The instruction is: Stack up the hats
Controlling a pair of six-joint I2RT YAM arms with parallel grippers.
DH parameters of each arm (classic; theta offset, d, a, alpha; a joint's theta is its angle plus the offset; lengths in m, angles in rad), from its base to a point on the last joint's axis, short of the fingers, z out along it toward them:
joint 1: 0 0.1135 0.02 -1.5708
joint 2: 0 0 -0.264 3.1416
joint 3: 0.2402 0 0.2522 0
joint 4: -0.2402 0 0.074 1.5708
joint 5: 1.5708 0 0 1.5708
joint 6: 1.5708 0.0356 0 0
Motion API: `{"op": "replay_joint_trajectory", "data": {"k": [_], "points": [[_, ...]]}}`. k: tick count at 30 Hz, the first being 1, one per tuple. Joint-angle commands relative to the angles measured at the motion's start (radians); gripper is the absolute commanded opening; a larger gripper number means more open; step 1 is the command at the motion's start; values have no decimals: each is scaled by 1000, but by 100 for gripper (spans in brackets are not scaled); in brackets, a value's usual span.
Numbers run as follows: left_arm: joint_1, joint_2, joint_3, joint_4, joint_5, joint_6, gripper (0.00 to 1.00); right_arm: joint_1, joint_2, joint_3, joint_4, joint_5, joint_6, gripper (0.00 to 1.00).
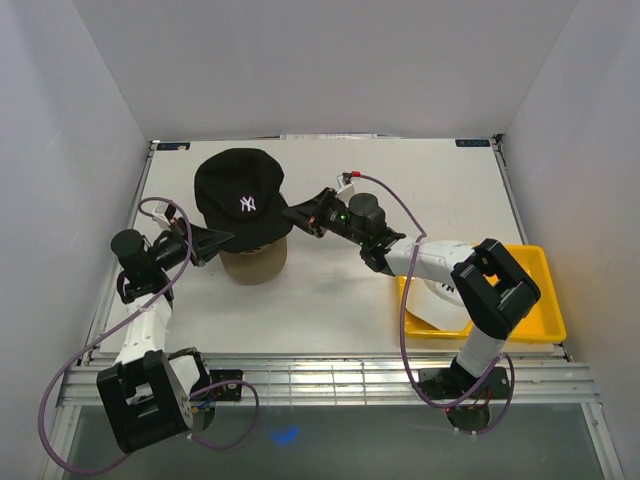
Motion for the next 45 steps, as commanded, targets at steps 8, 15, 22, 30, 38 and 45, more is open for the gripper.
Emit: {"op": "replay_joint_trajectory", "data": {"k": [8, 15, 22, 30, 38, 45], "points": [[52, -60, 11, -244, -152, 187, 0, 87, 5, 32, -152, -109, -218, 8], [72, -63, 77, -520, -236, 375, 0, 90, 7, 0, -166, -105, -236, 8], [89, -12, 158, -799, -394, 586, 0, 95, 25, -23, -158, -112, -244, 8], [92, 15, 166, -859, -486, 658, 0, 103, 44, -31, -163, -115, -267, 8], [92, 49, 201, -938, -583, 711, 0, 107, 59, -17, -192, -113, -287, 8], [92, 75, 191, -948, -653, 710, 0, 110, 110, 23, -233, -139, -293, 8]]}}
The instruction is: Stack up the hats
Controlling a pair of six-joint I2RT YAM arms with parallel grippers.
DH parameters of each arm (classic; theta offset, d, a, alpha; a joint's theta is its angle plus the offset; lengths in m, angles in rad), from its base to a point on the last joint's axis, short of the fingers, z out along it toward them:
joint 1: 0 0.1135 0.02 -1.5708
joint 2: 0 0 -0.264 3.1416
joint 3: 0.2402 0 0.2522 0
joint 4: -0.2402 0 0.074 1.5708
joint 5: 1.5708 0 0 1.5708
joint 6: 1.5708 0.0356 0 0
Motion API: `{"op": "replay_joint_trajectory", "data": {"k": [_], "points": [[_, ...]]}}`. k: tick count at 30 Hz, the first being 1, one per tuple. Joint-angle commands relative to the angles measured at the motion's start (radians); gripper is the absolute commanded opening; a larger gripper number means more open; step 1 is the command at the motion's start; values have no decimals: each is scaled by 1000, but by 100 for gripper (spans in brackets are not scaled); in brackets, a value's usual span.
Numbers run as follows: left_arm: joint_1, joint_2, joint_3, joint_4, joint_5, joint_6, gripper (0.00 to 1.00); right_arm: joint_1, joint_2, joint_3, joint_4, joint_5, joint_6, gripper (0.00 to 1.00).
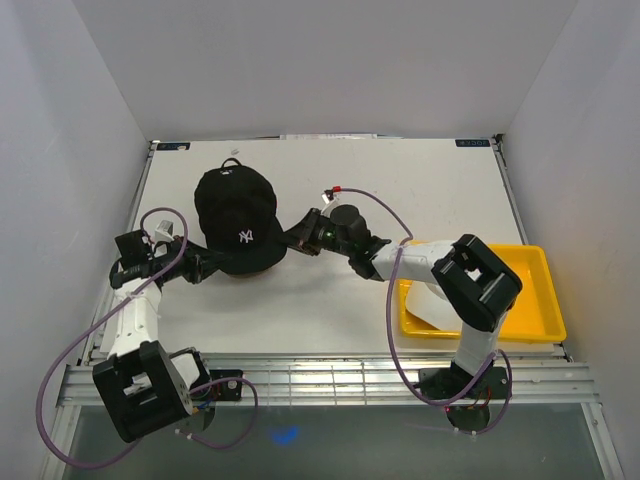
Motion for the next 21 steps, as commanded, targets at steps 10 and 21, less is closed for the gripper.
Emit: {"op": "replay_joint_trajectory", "data": {"k": [10, 21], "points": [[37, 69, 14, 18, -487, 24, 0, 54, 80, 56, -180, -135, -111, 8], [37, 10, 104, -39, -395, 71, 0, 52, 6, 80, -219, -134, -115, 8]]}}
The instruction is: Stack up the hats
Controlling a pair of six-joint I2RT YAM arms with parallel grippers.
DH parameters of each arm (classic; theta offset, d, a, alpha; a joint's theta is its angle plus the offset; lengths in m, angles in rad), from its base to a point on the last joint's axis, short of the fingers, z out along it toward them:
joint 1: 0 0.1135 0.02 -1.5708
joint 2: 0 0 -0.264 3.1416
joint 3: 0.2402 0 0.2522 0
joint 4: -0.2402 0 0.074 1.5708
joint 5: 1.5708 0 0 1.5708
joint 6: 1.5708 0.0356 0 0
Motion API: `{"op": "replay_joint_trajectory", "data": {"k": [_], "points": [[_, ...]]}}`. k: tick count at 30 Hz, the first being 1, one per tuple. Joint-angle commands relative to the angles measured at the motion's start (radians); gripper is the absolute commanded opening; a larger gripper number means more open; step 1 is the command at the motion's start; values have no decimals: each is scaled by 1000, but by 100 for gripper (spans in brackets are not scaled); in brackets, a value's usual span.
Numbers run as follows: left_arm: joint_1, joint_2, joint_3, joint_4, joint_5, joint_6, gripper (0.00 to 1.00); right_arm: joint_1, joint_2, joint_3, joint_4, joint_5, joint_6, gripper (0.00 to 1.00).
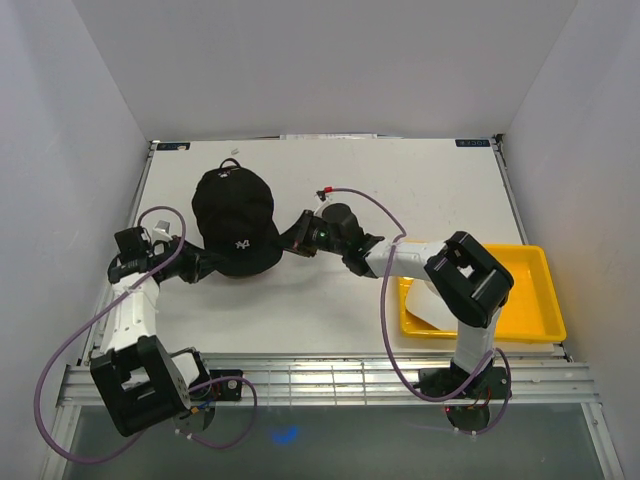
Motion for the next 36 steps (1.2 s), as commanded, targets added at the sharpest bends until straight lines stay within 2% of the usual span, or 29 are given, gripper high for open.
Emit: {"op": "replay_joint_trajectory", "data": {"k": [1, 9, 16, 23, 28, 36], "points": [[38, -43, 78, 27, -261, 18, 0, 39, -75, 11, -146, -119, -72, 8], [38, -136, 167, -5, -174, -12, 0, 41, -184, 7, -215, -115, -92, 8], [38, -176, 251, 53, -94, -87, 0, 36, -221, 141, -342, -93, -139, 8], [38, -127, 332, 154, -51, -188, 0, 13, -193, 287, -427, -99, -147, 8], [36, -52, 369, 263, -42, -281, 0, -31, -121, 461, -486, -145, -139, 8], [27, 43, 441, 311, -43, -386, 0, -102, -38, 640, -548, -225, -75, 8]]}}
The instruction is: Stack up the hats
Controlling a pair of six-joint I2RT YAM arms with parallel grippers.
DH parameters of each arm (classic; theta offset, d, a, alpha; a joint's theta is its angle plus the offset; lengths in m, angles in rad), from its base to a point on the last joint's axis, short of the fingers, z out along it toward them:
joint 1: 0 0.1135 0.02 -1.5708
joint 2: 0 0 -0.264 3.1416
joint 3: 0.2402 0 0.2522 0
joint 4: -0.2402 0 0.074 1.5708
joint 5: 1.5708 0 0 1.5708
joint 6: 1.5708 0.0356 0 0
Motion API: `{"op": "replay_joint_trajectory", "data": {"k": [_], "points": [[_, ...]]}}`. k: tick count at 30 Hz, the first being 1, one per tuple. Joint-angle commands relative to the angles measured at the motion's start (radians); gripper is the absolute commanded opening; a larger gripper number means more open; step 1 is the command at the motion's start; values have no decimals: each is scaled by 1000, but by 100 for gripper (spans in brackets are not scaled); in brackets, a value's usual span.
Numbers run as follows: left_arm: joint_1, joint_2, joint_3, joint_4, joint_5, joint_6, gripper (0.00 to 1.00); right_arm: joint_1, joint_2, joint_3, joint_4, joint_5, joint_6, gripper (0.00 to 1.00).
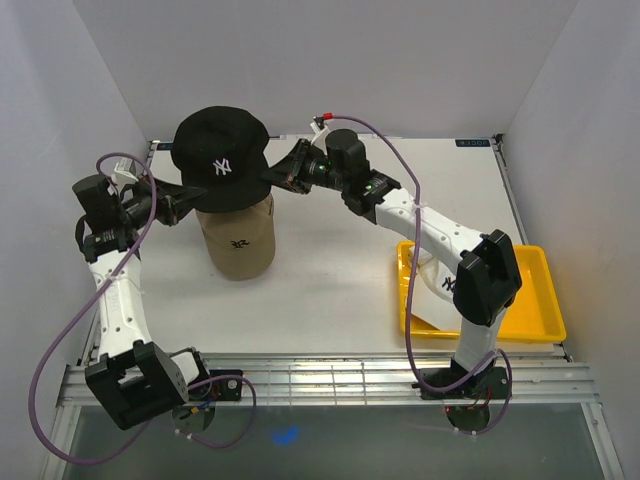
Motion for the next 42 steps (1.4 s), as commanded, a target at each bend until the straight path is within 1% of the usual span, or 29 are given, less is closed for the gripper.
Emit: {"op": "replay_joint_trajectory", "data": {"k": [1, 7, 15, 19, 24, 29, 34, 39, 42], "points": [[22, 27, 64, 105, -163, -47, 0, -17, 13, 91, -89, -140, -12, 8], [20, 67, 80, 44, -175, -84, 0, -20, 57, 148, -126, -177, 25, 8], [22, 74, -4, 48, -149, -133, 0, -20, 50, 109, -120, -200, 76, 8], [22, 61, -41, 85, -135, -175, 0, -18, 50, 89, -122, -207, 93, 8], [22, 53, -51, 74, -130, -156, 0, -17, 19, 34, -112, -197, 85, 8], [22, 33, -81, 81, -120, -132, 0, -8, -18, -41, -66, -187, 73, 8], [22, 12, -104, 79, -112, -83, 0, 9, -29, -61, -77, -165, 27, 8], [23, -21, -158, 82, -116, -40, 0, 26, -35, -82, -91, -147, -21, 8], [23, -28, -184, 52, -136, 8, 0, 32, -35, -112, -83, -150, -30, 8]]}}
